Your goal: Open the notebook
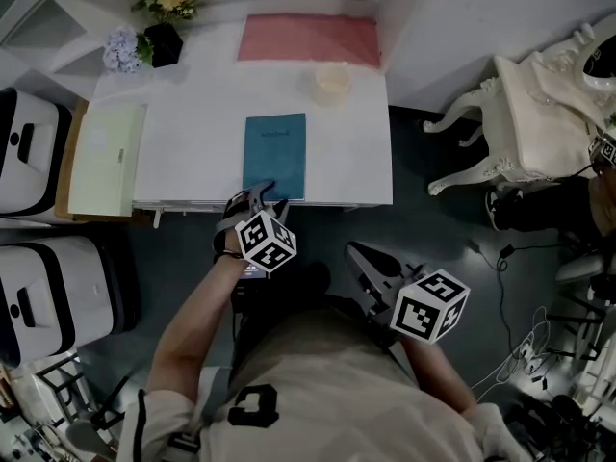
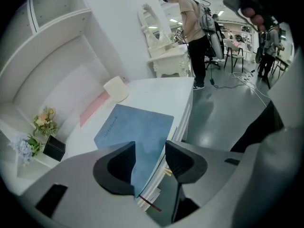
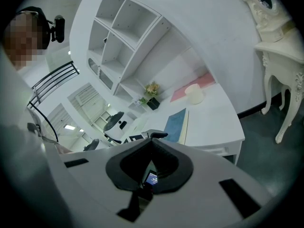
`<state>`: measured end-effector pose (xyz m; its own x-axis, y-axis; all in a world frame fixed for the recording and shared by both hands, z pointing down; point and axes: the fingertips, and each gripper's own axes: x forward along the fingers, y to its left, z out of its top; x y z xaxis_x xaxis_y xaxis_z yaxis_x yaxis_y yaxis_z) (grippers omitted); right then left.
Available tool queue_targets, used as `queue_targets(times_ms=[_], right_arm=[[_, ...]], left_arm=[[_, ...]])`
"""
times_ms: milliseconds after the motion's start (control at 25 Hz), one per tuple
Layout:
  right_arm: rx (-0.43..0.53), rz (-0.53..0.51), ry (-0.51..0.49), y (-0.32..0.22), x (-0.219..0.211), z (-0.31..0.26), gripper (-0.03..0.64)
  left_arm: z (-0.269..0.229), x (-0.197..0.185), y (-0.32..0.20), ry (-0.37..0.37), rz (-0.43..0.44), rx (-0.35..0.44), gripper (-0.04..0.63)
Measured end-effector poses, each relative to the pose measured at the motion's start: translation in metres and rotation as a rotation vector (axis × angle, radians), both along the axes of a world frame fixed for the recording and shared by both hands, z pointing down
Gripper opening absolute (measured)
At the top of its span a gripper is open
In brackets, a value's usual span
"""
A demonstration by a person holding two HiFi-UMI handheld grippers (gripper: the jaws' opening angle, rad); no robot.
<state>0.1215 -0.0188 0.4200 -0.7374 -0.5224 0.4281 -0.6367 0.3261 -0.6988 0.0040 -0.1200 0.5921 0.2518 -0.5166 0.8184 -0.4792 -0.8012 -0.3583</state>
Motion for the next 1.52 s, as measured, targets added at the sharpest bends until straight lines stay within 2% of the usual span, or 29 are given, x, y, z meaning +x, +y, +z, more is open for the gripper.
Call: queue_targets(times_ms=[320,600,840,1080,1440,1520], right_arm=[[0.000,-0.004,0.000,-0.002,-0.001,0.000,0.014],[0.000,-0.015,0.001,-0.004,-0.004,0.001,0.014],[-0.001,-0.013,0.002,-0.005,-0.003,0.002,0.014],[-0.002,-0.011,0.003,-0.008,-0.001,0.000,0.014],[0.002,-0.021,0.000,-0.008,-0.004,0.000,0.014],[0.001,-0.023,0.001,-0.007,-0.005,0.000,0.014]], left_arm=[[-0.016,-0.004,0.000,0.100,-0.046,0.045,0.187],[-0.033,-0.006,-0.004,0.193,-0.108,0.074,0.084],[-0.045,-0.015,-0.006,0.270,-0.182,0.086,0.034],[-0.052,-0.023,-0.009,0.382,-0.284,0.047,0.029],[-0.055,-0.033,-0.012,0.512,-0.382,0.008,0.026],[-0.058,-0.037,-0.013,0.562,-0.427,-0.006,0.025]])
